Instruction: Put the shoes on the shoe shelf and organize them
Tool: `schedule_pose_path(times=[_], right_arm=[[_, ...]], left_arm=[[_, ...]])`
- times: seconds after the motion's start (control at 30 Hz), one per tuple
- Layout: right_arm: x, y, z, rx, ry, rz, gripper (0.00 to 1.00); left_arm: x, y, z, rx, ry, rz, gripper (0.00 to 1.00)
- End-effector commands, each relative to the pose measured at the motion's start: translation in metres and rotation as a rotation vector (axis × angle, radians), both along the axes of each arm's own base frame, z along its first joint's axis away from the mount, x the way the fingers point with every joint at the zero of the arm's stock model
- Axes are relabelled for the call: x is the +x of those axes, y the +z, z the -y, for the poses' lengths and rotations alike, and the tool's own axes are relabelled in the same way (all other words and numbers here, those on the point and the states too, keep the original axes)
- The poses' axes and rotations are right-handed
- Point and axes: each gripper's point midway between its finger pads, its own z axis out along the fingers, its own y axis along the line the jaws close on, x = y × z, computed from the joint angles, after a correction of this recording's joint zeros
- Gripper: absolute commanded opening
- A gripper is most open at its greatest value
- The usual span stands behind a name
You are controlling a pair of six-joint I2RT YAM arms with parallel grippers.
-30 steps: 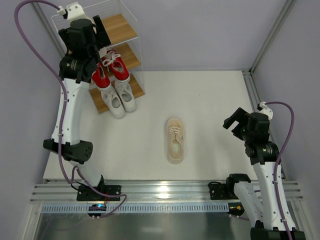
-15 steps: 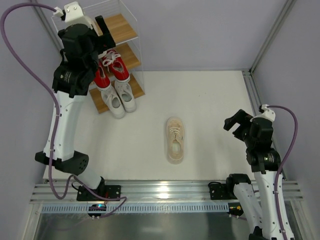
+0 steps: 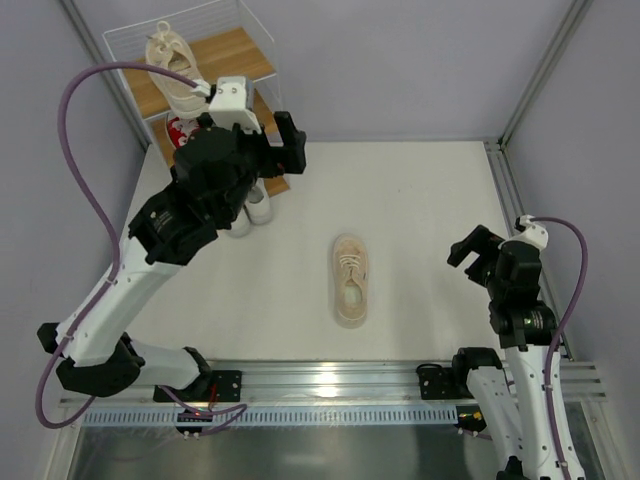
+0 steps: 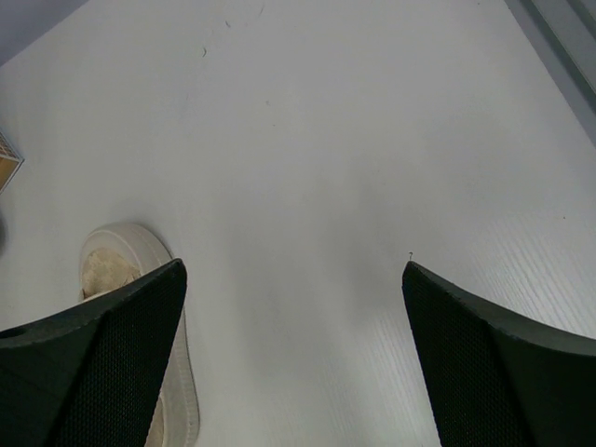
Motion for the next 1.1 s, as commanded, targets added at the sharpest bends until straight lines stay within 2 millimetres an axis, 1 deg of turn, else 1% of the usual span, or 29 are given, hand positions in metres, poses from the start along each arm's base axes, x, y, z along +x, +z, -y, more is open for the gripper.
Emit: schedule_pose_path(times=[0.0, 0.03, 0.07, 0.1, 0.13, 0.17, 0.23, 0.27, 0.33, 0.37, 0.43, 0.47, 0.5, 0.57, 0.6, 0.67, 0.7, 0.73, 0.8, 0.83, 0.87, 0.9, 0.93, 1.0, 1.03, 1.07], right_arm=[[0.011, 0.018, -0.002, -0.009, 0.024, 0.079, 0.97], [0.011, 0.019, -0.001, -0.015, 0.018, 0.083, 0.97], [0.011, 0.020, 0.001, -0.018, 0.009, 0.086, 0.97], [0.011, 0.021, 0.003, -0.021, -0.002, 0.086, 0.97], [0.010, 0.021, 0.003, -0.021, -0.005, 0.088, 0.97], [0.011, 0.022, 0.003, -0.020, -0.007, 0.093, 0.97], [0.012, 0.021, 0.004, -0.018, -0.013, 0.093, 0.97], [0.011, 0.021, 0.005, -0.018, -0.018, 0.092, 0.97], [0.011, 0.021, 0.006, -0.009, -0.032, 0.092, 0.97], [0.010, 0.021, 0.005, -0.005, -0.032, 0.090, 0.97], [0.009, 0.022, 0.004, 0.000, -0.031, 0.095, 0.97], [0.007, 0.022, 0.005, -0.001, -0.034, 0.092, 0.97], [0.006, 0.022, 0.005, 0.001, -0.037, 0.096, 0.97], [0.004, 0.023, 0.007, -0.001, -0.046, 0.100, 0.97], [0.003, 0.023, 0.007, -0.003, -0.049, 0.100, 0.97], [0.000, 0.023, 0.011, -0.014, -0.065, 0.089, 0.97], [-0.001, 0.024, 0.012, -0.018, -0.074, 0.086, 0.97], [-0.002, 0.025, 0.013, -0.020, -0.078, 0.083, 0.97], [-0.004, 0.022, 0.015, -0.025, -0.087, 0.072, 0.97], [-0.004, 0.021, 0.015, -0.025, -0.089, 0.071, 0.97], [-0.003, 0.021, 0.015, -0.019, -0.093, 0.072, 0.97], [-0.002, 0.018, 0.015, -0.017, -0.091, 0.065, 0.97], [-0.001, 0.017, 0.013, -0.011, -0.087, 0.061, 0.97], [0.000, 0.014, 0.011, 0.001, -0.079, 0.053, 0.97], [0.000, 0.012, 0.011, 0.003, -0.079, 0.044, 0.97], [0.001, 0.010, 0.010, 0.005, -0.075, 0.038, 0.97]], left_arm=[[-0.024, 0.001, 0.025, -0.064, -0.122, 0.025, 1.00], [-0.029, -0.014, 0.034, -0.045, -0.157, 0.006, 1.00], [-0.036, -0.019, 0.042, -0.043, -0.186, 0.000, 1.00], [-0.040, -0.024, 0.047, -0.047, -0.206, -0.004, 1.00], [-0.046, -0.034, 0.053, -0.050, -0.245, -0.021, 1.00], [-0.052, -0.039, 0.062, -0.048, -0.276, -0.029, 1.00], [-0.058, -0.048, 0.071, -0.054, -0.304, -0.043, 1.00], [-0.063, -0.062, 0.082, -0.041, -0.334, -0.069, 1.00], [-0.066, -0.075, 0.092, -0.033, -0.351, -0.097, 1.00], [-0.070, -0.093, 0.106, -0.015, -0.382, -0.135, 1.00], [-0.074, -0.108, 0.120, 0.016, -0.395, -0.155, 1.00], [-0.080, -0.119, 0.131, 0.041, -0.410, -0.168, 1.00], [-0.080, -0.130, 0.136, 0.066, -0.407, -0.177, 1.00], [-0.086, -0.146, 0.146, 0.084, -0.413, -0.187, 1.00], [-0.083, -0.169, 0.148, 0.122, -0.379, -0.215, 1.00], [-0.082, -0.192, 0.147, 0.157, -0.315, -0.234, 1.00], [-0.080, -0.206, 0.146, 0.174, -0.283, -0.253, 1.00], [-0.080, -0.225, 0.143, 0.168, -0.249, -0.288, 1.00], [-0.088, -0.245, 0.148, 0.150, -0.225, -0.307, 1.00], [-0.090, -0.271, 0.146, 0.159, -0.176, -0.325, 1.00], [-0.102, -0.281, 0.153, 0.165, -0.177, -0.320, 1.00], [-0.107, -0.293, 0.156, 0.178, -0.157, -0.322, 1.00], [-0.112, -0.315, 0.161, 0.207, -0.131, -0.334, 1.00], [-0.123, -0.335, 0.163, 0.273, -0.074, -0.284, 1.00], [-0.132, -0.355, 0.170, 0.301, -0.068, -0.282, 1.00], [-0.134, -0.360, 0.170, 0.308, -0.050, -0.267, 1.00]])
